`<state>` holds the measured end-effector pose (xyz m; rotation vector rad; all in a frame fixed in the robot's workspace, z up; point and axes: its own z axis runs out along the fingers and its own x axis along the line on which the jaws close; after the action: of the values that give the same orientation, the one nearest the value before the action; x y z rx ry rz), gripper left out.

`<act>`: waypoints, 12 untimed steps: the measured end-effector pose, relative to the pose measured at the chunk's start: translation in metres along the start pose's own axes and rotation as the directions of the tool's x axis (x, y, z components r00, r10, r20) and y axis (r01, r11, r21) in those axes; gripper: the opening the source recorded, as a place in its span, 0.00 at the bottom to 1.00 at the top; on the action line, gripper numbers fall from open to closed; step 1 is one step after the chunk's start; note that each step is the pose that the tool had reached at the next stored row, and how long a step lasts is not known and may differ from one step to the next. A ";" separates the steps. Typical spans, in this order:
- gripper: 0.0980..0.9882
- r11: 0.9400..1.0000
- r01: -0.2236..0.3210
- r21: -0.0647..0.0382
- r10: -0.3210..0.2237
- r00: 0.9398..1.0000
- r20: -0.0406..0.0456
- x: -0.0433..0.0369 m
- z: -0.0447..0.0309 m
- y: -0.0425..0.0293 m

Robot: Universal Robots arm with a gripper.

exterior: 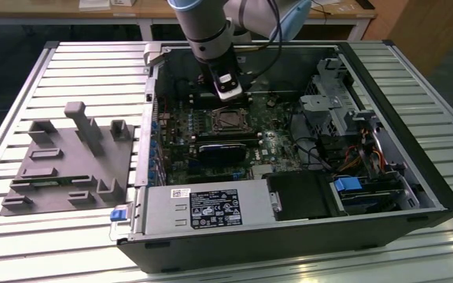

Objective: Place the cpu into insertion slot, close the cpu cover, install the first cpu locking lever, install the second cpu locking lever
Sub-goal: 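Install the first cpu locking lever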

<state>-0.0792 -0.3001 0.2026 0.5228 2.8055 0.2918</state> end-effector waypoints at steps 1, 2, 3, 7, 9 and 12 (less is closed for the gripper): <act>0.00 1.000 -0.003 0.001 0.003 1.000 0.001 0.0003 0.0000 0.0001; 0.00 1.000 -0.005 0.001 0.005 1.000 0.002 0.0004 0.0001 0.0002; 0.00 1.000 -0.007 0.002 0.007 1.000 0.003 0.0006 0.0003 0.0004; 0.00 1.000 -0.016 0.014 0.016 1.000 0.017 0.0021 0.0024 0.0023; 0.00 1.000 -0.017 0.015 0.017 1.000 0.018 0.0024 0.0026 0.0028; 0.00 1.000 -0.019 0.016 0.019 1.000 0.019 0.0027 0.0028 0.0031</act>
<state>-0.0798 -0.2959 0.2001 0.5530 2.7878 0.2671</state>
